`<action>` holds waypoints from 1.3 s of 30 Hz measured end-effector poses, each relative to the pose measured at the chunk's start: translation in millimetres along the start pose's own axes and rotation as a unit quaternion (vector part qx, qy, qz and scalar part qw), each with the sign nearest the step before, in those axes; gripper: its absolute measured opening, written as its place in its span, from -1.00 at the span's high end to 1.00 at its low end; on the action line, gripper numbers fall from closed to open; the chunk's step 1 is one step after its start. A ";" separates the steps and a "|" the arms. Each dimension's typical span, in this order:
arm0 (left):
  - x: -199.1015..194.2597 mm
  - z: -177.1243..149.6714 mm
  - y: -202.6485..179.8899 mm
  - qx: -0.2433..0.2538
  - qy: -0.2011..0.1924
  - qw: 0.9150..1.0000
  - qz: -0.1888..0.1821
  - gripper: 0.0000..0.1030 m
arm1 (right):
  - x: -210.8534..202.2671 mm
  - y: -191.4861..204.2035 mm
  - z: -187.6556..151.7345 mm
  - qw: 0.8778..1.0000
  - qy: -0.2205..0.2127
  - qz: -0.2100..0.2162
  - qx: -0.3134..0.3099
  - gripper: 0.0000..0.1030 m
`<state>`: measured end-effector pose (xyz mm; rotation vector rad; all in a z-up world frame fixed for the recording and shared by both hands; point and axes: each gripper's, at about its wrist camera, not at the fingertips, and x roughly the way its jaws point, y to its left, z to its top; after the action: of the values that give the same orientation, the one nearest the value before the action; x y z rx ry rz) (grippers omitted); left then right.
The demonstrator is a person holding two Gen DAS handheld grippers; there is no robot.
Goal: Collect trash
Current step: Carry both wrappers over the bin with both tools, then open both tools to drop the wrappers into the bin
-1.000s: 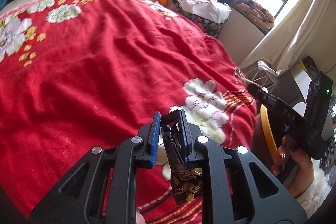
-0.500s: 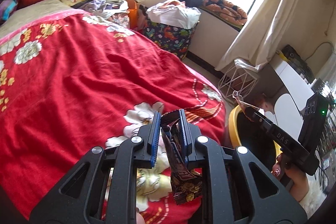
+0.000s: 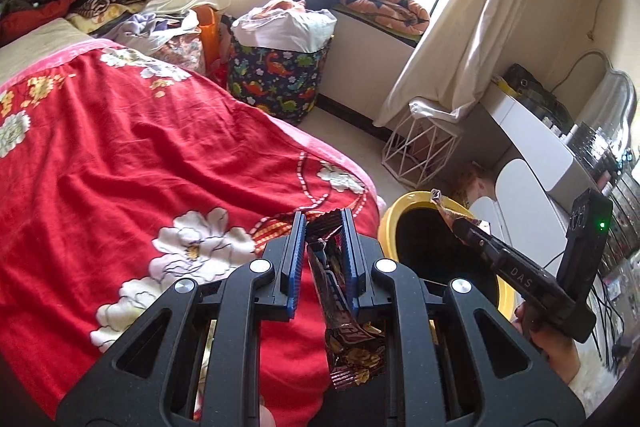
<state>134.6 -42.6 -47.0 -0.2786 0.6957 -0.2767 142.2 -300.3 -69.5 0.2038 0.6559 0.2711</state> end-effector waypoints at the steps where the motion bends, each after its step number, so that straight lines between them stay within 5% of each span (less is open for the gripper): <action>1: 2.3 -0.1 -4.0 0.002 0.001 1.000 -0.003 0.77 | -1.3 -1.7 -0.9 1.000 0.000 -0.002 0.002 0.56; 24: 71.1 -7.5 -99.2 0.079 0.052 0.992 -0.083 0.77 | -25.5 -69.6 -33.1 0.995 0.049 -0.084 0.027 0.50; 31: 100.6 -4.2 -125.1 0.086 0.070 0.988 -0.107 0.76 | -33.3 -89.9 -39.8 0.992 0.050 -0.106 0.052 -0.07; 34: 109.7 -3.0 -132.9 0.089 0.077 0.987 -0.113 0.48 | -42.7 -97.7 -40.6 0.990 0.043 -0.115 0.065 -0.23; 39: 105.8 -1.7 -133.4 0.092 0.071 0.987 -0.112 -0.35 | -64.7 -103.2 -42.2 0.988 0.011 -0.130 0.079 -0.49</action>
<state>190.3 -202.5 -64.9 -0.1603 0.7754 -0.5760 85.6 -413.7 -93.1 0.2645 0.7191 -0.0288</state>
